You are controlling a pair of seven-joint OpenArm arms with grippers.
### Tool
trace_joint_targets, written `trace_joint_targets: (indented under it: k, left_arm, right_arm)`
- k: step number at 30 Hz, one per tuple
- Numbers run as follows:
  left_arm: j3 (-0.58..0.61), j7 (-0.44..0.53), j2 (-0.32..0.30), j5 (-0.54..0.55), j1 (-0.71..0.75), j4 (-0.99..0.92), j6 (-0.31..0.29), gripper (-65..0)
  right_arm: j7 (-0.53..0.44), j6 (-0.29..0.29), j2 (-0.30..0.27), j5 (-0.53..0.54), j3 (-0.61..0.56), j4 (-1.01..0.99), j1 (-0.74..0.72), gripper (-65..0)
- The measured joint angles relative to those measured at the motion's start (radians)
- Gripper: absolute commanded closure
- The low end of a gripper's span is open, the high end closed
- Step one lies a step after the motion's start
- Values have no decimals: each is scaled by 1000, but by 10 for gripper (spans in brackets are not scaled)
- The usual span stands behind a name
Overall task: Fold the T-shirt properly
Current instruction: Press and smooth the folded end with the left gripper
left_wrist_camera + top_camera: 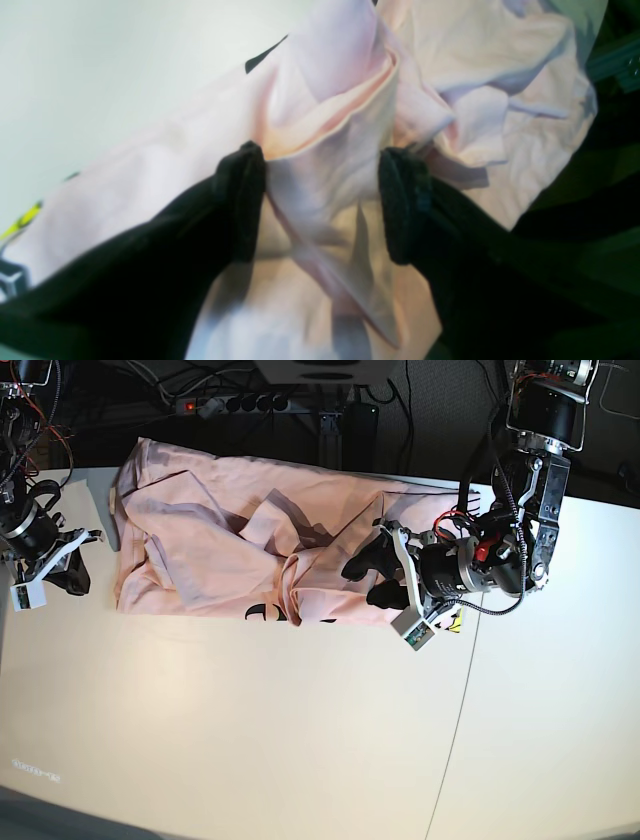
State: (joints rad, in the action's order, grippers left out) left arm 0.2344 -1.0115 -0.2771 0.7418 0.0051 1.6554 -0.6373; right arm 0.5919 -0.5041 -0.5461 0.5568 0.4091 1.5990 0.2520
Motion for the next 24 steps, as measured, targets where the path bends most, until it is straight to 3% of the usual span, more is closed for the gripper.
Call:
trace_joint_targets:
  k: [9, 13, 15, 24]
  left_arm:
    - [0, 38, 8, -18, 0, -22, 0, -375]
    - [0, 78, 8, -42, 0, -22, 0, -100]
    - [0, 77, 8, -43, 0, -22, 0, -31]
    - [0, 77, 8, -43, 0, -22, -3, 0]
  right_arm:
    - [0, 0, 0, 0, 0, 0, 0, 0]
    - [0, 0, 0, 0, 0, 0, 0, 0]
    - [0, 0, 0, 0, 0, 0, 0, 0]
    - [0, 0, 0, 0, 0, 0, 0, 0]
